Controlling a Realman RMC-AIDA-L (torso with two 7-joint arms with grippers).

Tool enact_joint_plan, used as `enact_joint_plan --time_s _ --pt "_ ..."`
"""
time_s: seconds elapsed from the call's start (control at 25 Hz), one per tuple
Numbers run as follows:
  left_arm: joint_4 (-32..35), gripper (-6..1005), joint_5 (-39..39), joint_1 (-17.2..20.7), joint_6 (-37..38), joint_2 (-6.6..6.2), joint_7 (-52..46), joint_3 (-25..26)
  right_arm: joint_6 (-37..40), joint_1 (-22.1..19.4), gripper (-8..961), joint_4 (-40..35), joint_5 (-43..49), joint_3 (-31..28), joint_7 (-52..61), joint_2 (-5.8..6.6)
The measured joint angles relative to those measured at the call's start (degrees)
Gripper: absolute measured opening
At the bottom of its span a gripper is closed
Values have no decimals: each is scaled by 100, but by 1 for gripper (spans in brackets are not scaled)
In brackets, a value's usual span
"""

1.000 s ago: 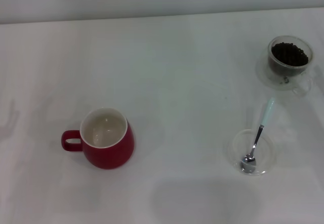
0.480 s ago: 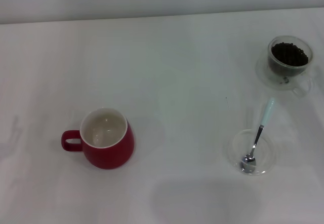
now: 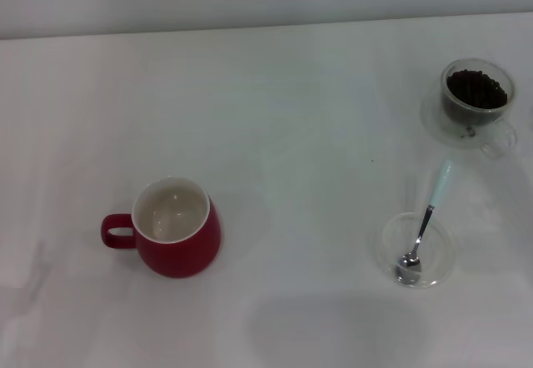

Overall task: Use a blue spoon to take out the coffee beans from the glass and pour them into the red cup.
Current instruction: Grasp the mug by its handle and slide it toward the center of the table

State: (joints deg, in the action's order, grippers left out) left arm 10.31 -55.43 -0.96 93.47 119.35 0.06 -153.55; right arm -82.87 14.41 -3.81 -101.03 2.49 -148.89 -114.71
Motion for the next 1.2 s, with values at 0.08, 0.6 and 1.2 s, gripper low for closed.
enact_joint_plan --time_s 0.08,0.6,1.2 --pt "-7 888 6 37 8 0 0 -173 0 0 876 -9 -10 -5 -2 1" --pt "-29 888 332 -108 -337 -10 -20 -336 0 -88 876 -15 -8 -12 -38 2" --pt "45 888 666 -512 -1125 0 -24 -383 92 -54 877 -6 -14 -20 -32 2"
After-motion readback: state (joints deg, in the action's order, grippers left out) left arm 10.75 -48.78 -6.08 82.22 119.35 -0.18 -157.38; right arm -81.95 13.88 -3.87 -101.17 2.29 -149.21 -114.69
